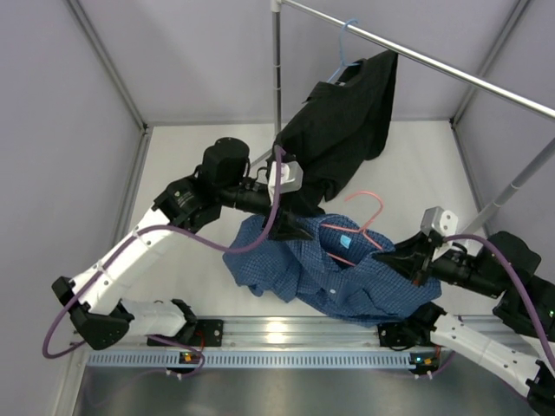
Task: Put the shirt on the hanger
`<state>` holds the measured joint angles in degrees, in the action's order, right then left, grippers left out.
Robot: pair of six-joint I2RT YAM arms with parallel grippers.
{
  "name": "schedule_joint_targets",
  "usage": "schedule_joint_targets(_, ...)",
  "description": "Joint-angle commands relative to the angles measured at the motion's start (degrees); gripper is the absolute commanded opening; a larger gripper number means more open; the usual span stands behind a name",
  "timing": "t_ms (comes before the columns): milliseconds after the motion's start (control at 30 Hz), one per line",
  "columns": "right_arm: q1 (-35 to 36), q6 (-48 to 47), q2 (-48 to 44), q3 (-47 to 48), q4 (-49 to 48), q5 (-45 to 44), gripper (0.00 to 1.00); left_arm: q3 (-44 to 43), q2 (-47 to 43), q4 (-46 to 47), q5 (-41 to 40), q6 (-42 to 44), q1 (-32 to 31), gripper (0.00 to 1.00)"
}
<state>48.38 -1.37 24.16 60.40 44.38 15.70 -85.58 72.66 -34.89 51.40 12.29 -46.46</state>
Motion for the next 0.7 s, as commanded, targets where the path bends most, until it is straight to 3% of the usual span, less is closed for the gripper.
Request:
schedule_joint_targets(0,1.0,2.9,-0.4,5.7,-3.1,-2.0,0.0,0.9,-3.7,10.0,-7.2,-4.8,0.7,0.98)
schedule_joint_targets(167,1.0,1.8,2.5,12.5,2.8,-3.6,0.0,-0.5,-6.4,10.5,-17.0,-7.4,0.7,0.98)
schedule_joint_targets(233,0.9,-0.2,4.0,15.8,5.9,-5.2,0.0,-0.2,-9.4,11.1,-25.3,-8.0,0.7,0.98)
schedule_joint_targets(400,1.0,0.0,6.3,28.1,17.1,-15.2,0.0,3.3,-18.0,15.0,-46.3,-10.5,0.7,0.98)
schedule_joint_targets(433,0.9,0.9,6.9,31.8,19.1,-20.3,0.0,3.5,-19.2,14.9,-54.5,-11.1,0.7,0.98)
schedule_joint_targets(533,1.1,4.6,9.2,37.8,26.2,-28.7,0.0,4.1,-23.4,14.2,-66.5,-11.1,0.7,0.98)
schedule_joint_targets(667,1.8,6.4,11.7,45.4,34.3,-34.9,0.0,6.1,-29.1,11.8,-73.0,-8.7,0.7,0.98)
